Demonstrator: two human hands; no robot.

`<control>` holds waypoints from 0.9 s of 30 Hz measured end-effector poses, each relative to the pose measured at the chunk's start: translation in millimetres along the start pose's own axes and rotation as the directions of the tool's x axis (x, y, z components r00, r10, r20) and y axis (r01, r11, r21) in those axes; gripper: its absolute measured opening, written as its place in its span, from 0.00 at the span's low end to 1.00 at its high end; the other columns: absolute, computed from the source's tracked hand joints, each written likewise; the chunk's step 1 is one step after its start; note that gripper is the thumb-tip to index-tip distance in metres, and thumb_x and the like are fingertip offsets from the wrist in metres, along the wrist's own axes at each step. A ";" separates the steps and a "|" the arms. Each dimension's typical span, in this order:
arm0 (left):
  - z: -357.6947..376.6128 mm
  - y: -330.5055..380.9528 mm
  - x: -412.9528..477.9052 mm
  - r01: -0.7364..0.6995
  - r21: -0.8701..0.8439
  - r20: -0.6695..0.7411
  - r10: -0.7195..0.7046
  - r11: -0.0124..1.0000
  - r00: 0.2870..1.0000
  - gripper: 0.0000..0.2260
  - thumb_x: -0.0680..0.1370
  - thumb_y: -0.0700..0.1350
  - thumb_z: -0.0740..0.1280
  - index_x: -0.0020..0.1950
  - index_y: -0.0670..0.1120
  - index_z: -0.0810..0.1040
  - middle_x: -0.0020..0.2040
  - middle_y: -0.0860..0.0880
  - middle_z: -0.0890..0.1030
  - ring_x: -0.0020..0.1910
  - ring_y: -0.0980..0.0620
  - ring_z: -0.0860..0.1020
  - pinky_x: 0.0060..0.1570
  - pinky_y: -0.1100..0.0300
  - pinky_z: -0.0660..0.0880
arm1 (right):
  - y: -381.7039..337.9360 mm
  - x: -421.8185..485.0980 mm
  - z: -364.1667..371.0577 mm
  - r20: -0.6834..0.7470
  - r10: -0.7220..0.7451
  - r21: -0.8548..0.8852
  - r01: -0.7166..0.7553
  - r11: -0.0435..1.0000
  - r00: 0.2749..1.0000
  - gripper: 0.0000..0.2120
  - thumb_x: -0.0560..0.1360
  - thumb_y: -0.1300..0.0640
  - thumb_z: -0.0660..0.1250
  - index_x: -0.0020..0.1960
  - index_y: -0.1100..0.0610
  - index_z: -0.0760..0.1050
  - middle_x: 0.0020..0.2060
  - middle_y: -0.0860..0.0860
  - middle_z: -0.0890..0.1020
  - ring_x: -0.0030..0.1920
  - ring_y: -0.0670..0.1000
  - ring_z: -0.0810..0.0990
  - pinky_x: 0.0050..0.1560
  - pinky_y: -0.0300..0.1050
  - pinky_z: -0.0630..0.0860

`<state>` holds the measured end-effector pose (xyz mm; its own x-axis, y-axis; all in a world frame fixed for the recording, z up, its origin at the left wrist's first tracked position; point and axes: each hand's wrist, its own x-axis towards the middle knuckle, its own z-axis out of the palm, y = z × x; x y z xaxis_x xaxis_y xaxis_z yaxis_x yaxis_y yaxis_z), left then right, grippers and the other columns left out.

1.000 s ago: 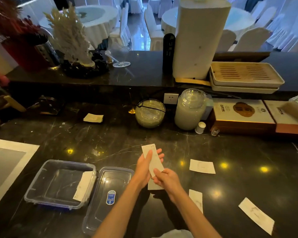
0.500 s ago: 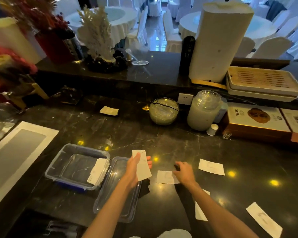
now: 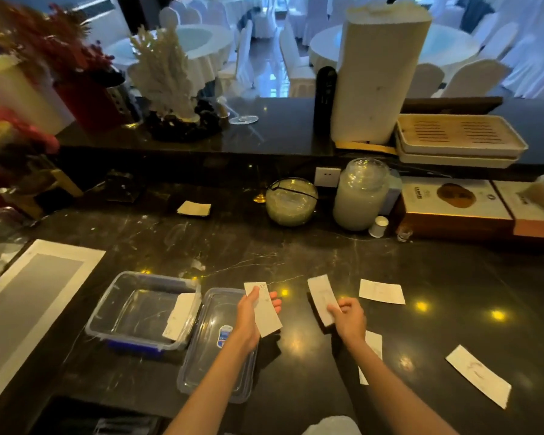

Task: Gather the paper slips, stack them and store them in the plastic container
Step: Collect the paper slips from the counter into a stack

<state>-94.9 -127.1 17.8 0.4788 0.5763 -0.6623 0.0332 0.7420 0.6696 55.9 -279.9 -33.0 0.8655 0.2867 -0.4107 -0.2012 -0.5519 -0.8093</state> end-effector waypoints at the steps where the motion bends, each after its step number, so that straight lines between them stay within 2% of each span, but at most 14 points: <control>1: 7.1 -2.7 1.4 -0.002 0.008 0.025 0.002 1.000 1.000 0.20 0.84 0.48 0.58 0.72 0.38 0.66 0.56 0.35 0.80 0.47 0.41 0.81 0.43 0.52 0.82 | -3.3 -3.5 -5.6 -0.004 0.036 0.125 -0.035 0.991 0.999 0.09 0.74 0.58 0.72 0.49 0.59 0.73 0.46 0.59 0.82 0.42 0.54 0.80 0.44 0.48 0.77; 4: 31.0 -15.3 5.0 -0.001 0.060 0.105 -0.005 0.998 0.994 0.22 0.84 0.54 0.56 0.72 0.41 0.68 0.60 0.35 0.79 0.52 0.40 0.81 0.52 0.48 0.79 | -14.3 -20.8 -16.0 0.057 0.048 0.335 -0.065 0.940 0.997 0.11 0.74 0.56 0.72 0.52 0.57 0.73 0.47 0.55 0.81 0.44 0.51 0.82 0.38 0.40 0.78; 6: 48.9 -25.1 5.3 0.011 0.114 0.143 -0.027 0.993 0.989 0.25 0.82 0.61 0.54 0.69 0.44 0.71 0.61 0.37 0.81 0.55 0.39 0.82 0.54 0.45 0.80 | -18.6 -34.2 -16.4 0.093 0.027 0.351 -0.058 0.935 0.995 0.11 0.74 0.53 0.72 0.52 0.54 0.73 0.47 0.51 0.81 0.44 0.49 0.82 0.34 0.35 0.76; 9: 72.7 -39.3 3.6 0.013 0.198 0.230 -0.060 0.980 0.971 0.30 0.79 0.67 0.51 0.65 0.47 0.76 0.60 0.39 0.82 0.58 0.38 0.82 0.59 0.41 0.78 | -14.0 -47.5 -13.8 0.087 0.016 0.319 -0.043 0.947 0.996 0.12 0.73 0.51 0.73 0.51 0.51 0.74 0.46 0.49 0.82 0.46 0.48 0.83 0.38 0.36 0.77; 12: 86.9 -51.8 1.8 -0.047 0.268 0.244 -0.021 0.962 0.970 0.22 0.81 0.60 0.58 0.64 0.45 0.76 0.55 0.38 0.84 0.52 0.41 0.84 0.48 0.46 0.82 | -0.5 -55.7 -14.5 0.042 0.034 0.331 -0.045 0.942 0.999 0.13 0.71 0.50 0.74 0.50 0.50 0.73 0.45 0.48 0.82 0.47 0.47 0.83 0.42 0.38 0.78; 14: 92.0 -60.8 0.4 -0.104 0.323 0.267 0.015 0.941 0.964 0.18 0.82 0.51 0.62 0.67 0.42 0.74 0.56 0.38 0.84 0.53 0.41 0.84 0.52 0.44 0.82 | 6.3 -58.8 -19.0 -0.001 0.031 0.318 -0.029 0.948 1.000 0.13 0.70 0.49 0.75 0.48 0.48 0.72 0.44 0.46 0.82 0.45 0.45 0.82 0.42 0.37 0.77; 16: 95.4 -68.1 -2.7 -0.117 0.349 0.273 0.019 0.930 0.962 0.16 0.82 0.47 0.63 0.67 0.40 0.73 0.56 0.39 0.84 0.55 0.40 0.83 0.58 0.40 0.79 | 11.3 -59.5 -24.1 -0.023 0.008 0.278 -0.001 0.960 1.000 0.12 0.70 0.48 0.74 0.47 0.47 0.72 0.43 0.44 0.82 0.45 0.44 0.82 0.42 0.37 0.77; 19: 97.3 -74.2 -6.4 -0.077 0.325 0.262 -0.011 0.943 0.965 0.14 0.84 0.45 0.60 0.66 0.40 0.73 0.57 0.39 0.84 0.55 0.39 0.83 0.59 0.37 0.77 | 14.2 -60.8 -26.0 -0.033 -0.060 0.157 0.064 0.986 0.998 0.12 0.70 0.44 0.73 0.45 0.46 0.72 0.44 0.42 0.79 0.45 0.44 0.81 0.43 0.37 0.77; 22: 92.8 -71.7 -7.2 -0.064 0.320 0.284 -0.031 0.945 0.958 0.14 0.84 0.46 0.58 0.67 0.41 0.71 0.57 0.40 0.84 0.52 0.41 0.84 0.56 0.42 0.80 | 17.8 -58.1 -31.6 -0.100 -0.077 0.064 0.084 0.994 0.992 0.13 0.70 0.37 0.68 0.44 0.44 0.74 0.48 0.43 0.72 0.46 0.45 0.78 0.43 0.38 0.78; 24: 86.0 -65.3 -6.7 -0.054 0.292 0.284 -0.032 0.955 0.958 0.15 0.84 0.45 0.58 0.68 0.40 0.70 0.56 0.39 0.83 0.47 0.43 0.84 0.51 0.47 0.81 | 30.1 -51.4 -44.0 -0.211 -0.037 0.044 0.047 0.998 0.977 0.11 0.73 0.39 0.66 0.46 0.47 0.74 0.50 0.46 0.73 0.45 0.45 0.77 0.43 0.39 0.77; 26: 76.5 -56.8 -6.8 -0.043 0.261 0.265 -0.029 0.964 0.964 0.15 0.84 0.44 0.59 0.69 0.39 0.69 0.54 0.38 0.83 0.45 0.44 0.83 0.49 0.49 0.81 | 53.8 -41.7 -56.2 -0.306 0.021 -0.117 -0.059 0.991 0.952 0.10 0.76 0.45 0.66 0.51 0.50 0.74 0.55 0.51 0.75 0.49 0.49 0.77 0.47 0.44 0.77; 27: 71.3 -53.3 -6.8 -0.038 0.258 0.256 -0.030 0.965 0.966 0.15 0.84 0.44 0.60 0.69 0.39 0.69 0.53 0.39 0.83 0.45 0.44 0.83 0.47 0.50 0.82 | 66.2 -38.4 -59.7 -0.321 0.065 -0.200 -0.135 0.970 0.945 0.13 0.76 0.46 0.67 0.55 0.52 0.74 0.58 0.54 0.74 0.53 0.53 0.77 0.49 0.46 0.75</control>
<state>-37.4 -195.0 10.6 0.6863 0.4465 -0.5741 0.2403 0.6059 0.7584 36.7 -374.1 -45.7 0.9519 -0.0166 -0.3061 -0.2204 -0.7311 -0.6457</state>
